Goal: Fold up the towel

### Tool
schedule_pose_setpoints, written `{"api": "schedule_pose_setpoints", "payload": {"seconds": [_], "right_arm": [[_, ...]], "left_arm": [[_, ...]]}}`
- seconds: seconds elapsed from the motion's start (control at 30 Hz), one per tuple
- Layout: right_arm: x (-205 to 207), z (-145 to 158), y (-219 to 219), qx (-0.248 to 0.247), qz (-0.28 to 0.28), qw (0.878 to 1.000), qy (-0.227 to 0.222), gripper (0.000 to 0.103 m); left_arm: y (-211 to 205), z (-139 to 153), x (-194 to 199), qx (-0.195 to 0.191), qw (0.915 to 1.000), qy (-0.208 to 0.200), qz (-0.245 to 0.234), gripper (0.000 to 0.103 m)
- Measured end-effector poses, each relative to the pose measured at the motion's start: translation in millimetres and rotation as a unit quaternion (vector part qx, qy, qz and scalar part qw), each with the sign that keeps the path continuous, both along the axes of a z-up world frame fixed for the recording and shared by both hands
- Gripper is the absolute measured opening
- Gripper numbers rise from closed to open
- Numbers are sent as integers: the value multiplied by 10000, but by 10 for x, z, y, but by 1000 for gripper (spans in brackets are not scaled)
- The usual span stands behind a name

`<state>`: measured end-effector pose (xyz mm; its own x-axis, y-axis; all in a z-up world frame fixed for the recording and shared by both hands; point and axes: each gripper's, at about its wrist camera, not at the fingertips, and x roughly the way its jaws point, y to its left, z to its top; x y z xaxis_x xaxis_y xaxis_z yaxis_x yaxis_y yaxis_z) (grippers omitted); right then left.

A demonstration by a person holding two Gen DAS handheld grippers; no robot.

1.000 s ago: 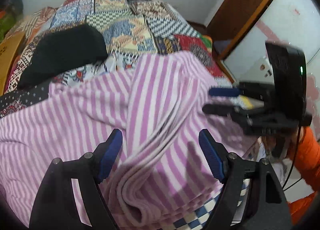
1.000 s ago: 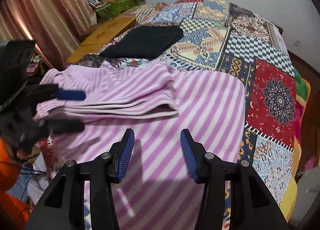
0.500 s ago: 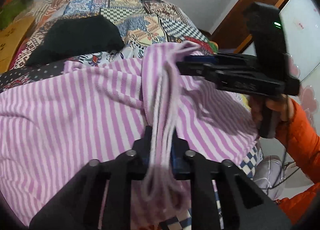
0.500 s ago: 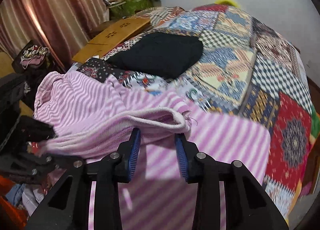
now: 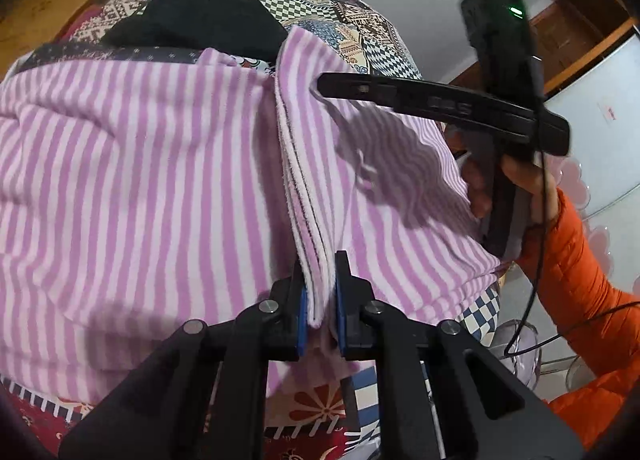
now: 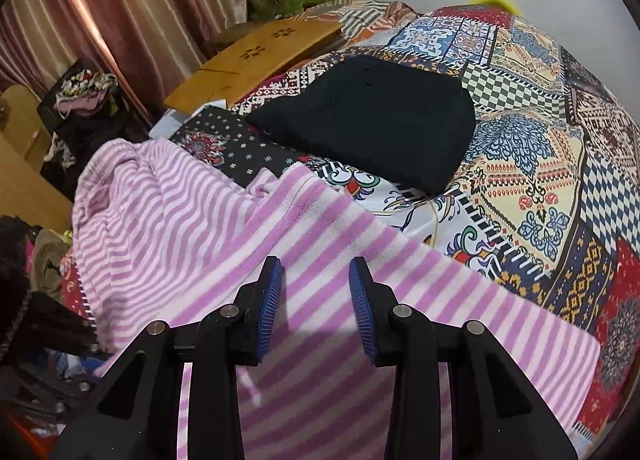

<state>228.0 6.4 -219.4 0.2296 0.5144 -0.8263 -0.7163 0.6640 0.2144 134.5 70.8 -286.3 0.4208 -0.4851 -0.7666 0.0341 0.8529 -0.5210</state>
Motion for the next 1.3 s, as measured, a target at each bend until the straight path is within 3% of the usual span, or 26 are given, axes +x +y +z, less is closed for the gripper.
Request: {"api": "schedule_pose_setpoints", "payload": {"seconds": [0.13, 0.27, 0.43, 0.73, 0.87, 1.0, 1.17, 1.3], "right_arm": [[-147, 184, -105, 58, -3, 9999, -134, 33], [-331, 387, -229, 122, 4, 9992, -372, 38], [-553, 559, -315, 234, 25, 9982, -546, 41], [-788, 688, -157, 473, 129, 9963, -700, 43], [-889, 697, 20, 583, 202, 9953, -749, 45], [-945, 617, 158, 625, 234, 9953, -697, 46], [-982, 462, 220, 553, 145, 9969, -544, 46], [-987, 344, 199, 400, 42, 9982, -453, 46]], "left_arm": [[-37, 80, -21, 413, 9991, -93, -14, 15], [0, 159, -56, 847, 9961, -195, 176, 27], [284, 317, -264, 1155, 9894, -397, 789, 48], [1081, 535, -846, 1565, 9619, -577, 2165, 71], [1446, 488, -1089, 1490, 9511, -442, 2670, 78], [1702, 316, -1256, 1187, 9471, -168, 2977, 78], [1812, 43, -1301, 694, 9495, 116, 3058, 78], [1849, -23, -1284, 415, 9508, 32, 3070, 79]]}}
